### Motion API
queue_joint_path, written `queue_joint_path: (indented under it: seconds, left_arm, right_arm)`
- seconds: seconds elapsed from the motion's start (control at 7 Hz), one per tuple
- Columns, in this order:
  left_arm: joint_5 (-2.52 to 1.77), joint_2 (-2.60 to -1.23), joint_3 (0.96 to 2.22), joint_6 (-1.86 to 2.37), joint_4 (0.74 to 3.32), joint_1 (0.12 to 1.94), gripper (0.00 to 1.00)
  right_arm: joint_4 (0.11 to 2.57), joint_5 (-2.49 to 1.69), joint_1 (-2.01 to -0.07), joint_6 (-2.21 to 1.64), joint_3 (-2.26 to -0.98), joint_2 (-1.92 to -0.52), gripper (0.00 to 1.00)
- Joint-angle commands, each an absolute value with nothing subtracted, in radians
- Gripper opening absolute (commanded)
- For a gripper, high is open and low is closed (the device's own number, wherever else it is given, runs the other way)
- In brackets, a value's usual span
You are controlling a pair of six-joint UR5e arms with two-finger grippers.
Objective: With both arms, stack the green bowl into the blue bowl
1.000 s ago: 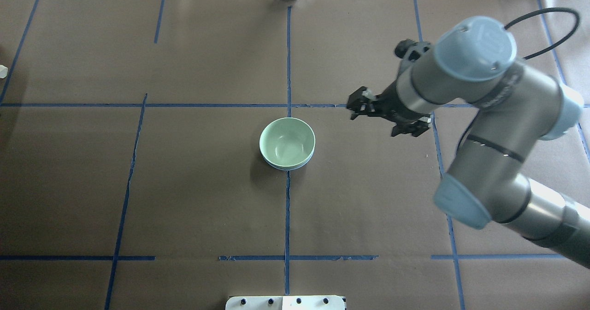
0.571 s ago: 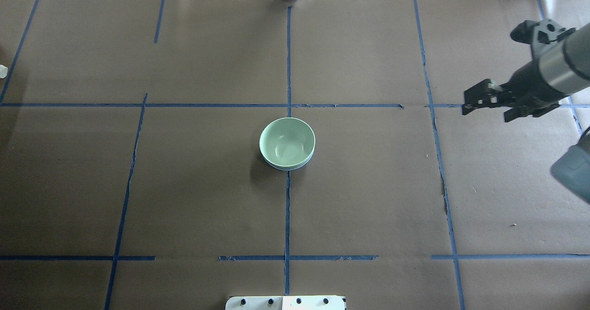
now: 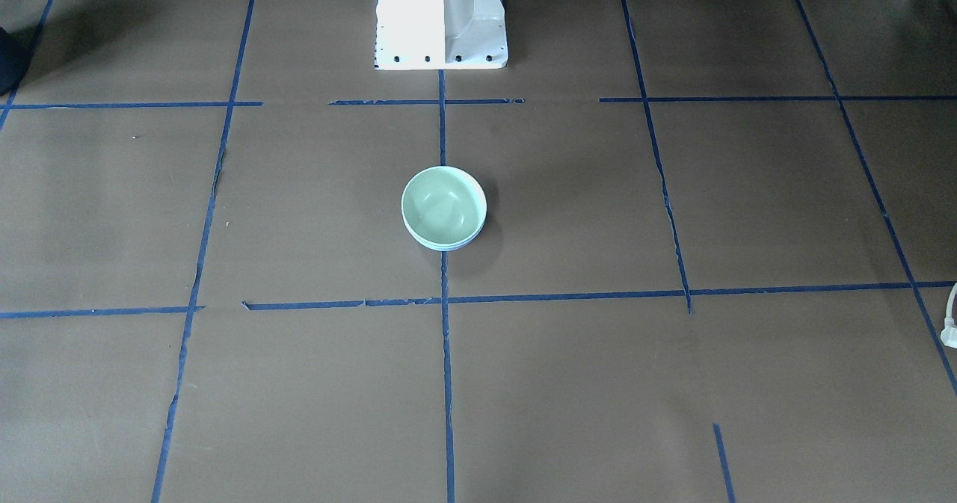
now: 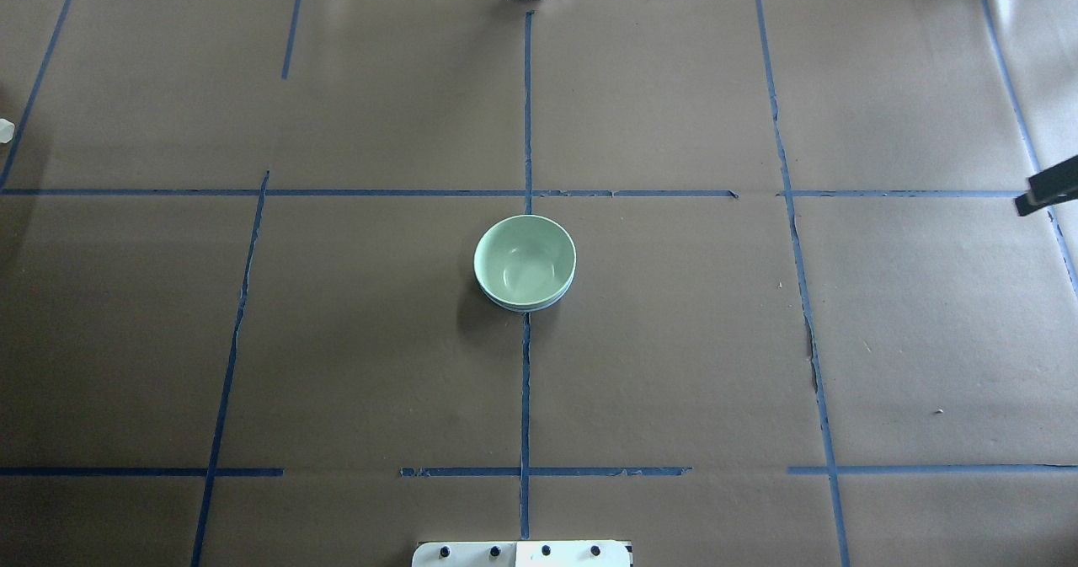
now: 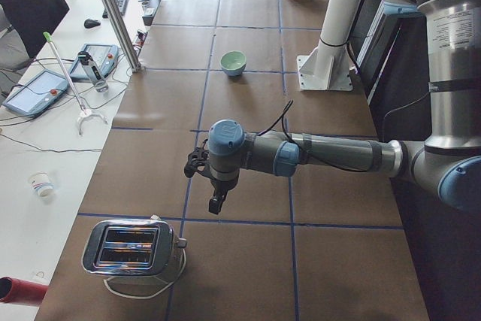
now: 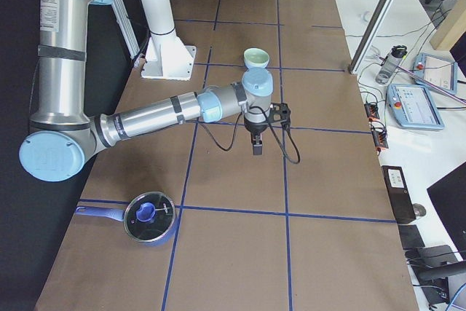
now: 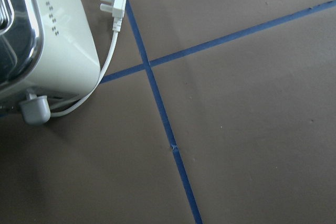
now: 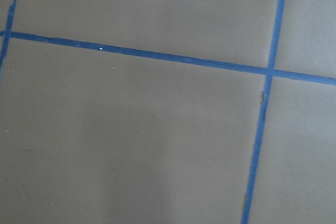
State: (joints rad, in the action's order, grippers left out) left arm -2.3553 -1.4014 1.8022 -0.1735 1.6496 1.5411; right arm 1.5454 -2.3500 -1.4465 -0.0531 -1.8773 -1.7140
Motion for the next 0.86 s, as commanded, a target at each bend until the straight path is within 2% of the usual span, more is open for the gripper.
queue_joint_path:
  seconds: [0.0, 0.71]
  left_arm:
    - [-2.365, -1.404, 1.804, -0.179, 1.591, 1.549, 1.00]
    - [-2.365, -1.398, 1.804, -0.109, 1.589, 1.551, 1.00]
  right_arm:
    - [1.592, -2.353, -1.538, 0.165, -1.780, -1.720, 1.00]
    - [1.629, -2.342, -1.539, 0.175, -1.784, -1.707, 1.00]
